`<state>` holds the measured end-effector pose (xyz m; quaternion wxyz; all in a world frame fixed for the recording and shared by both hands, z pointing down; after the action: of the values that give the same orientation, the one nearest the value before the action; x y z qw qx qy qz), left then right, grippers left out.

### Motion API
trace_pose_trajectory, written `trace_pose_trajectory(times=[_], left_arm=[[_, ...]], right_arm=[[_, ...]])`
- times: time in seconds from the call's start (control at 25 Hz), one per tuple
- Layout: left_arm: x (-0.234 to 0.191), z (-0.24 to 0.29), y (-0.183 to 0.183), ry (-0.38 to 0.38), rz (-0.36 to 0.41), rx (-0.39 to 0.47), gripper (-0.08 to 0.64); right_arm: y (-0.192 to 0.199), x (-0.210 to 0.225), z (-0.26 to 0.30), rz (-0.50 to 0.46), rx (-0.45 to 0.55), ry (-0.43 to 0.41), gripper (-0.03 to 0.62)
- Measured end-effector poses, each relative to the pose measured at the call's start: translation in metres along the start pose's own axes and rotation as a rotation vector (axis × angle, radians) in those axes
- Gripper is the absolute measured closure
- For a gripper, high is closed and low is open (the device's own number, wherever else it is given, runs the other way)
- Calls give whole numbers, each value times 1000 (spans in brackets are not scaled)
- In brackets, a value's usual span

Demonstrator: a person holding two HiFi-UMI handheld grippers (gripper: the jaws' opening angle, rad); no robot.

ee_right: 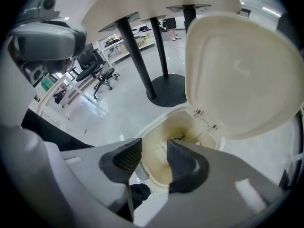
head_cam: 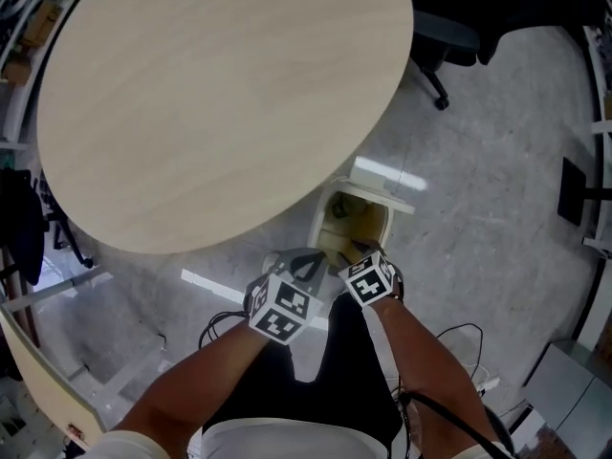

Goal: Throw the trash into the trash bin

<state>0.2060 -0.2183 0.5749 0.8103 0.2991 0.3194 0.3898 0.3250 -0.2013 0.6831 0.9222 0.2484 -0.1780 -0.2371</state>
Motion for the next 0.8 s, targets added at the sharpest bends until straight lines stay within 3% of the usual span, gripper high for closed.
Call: trace_pose_trajectory(times=[0.16,0.44,0.52,0.68,0.8], left_arm=[[-2,-30,-25,5,66,32,552],[7,-92,-95,33,130,170,552],[4,-106,-120,30,144,228,552],[-2,-133,-171,12,106,351,552],[8,-155,-205,71,83,448,552]], right_arm=[[-27,-18,-36,-26,58,-2,457],[-87,-31,-136,139,340,16,588],[-102,-22,-172,196,427,43,589],[-126,-14,-248,325,598,114,589],[-148,-25,-296,388,732,123,589]])
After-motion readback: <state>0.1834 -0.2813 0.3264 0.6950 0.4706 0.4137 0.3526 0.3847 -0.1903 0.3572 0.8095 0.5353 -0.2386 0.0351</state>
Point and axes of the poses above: the fingertips, and each gripper's own axes: z forward along the fingers, x to its right, y out of its underside, the point moved 8 cm from there along -z, backward along the fingers, and after that the axes turned 13 degrees about x, right-handed, at the moved point
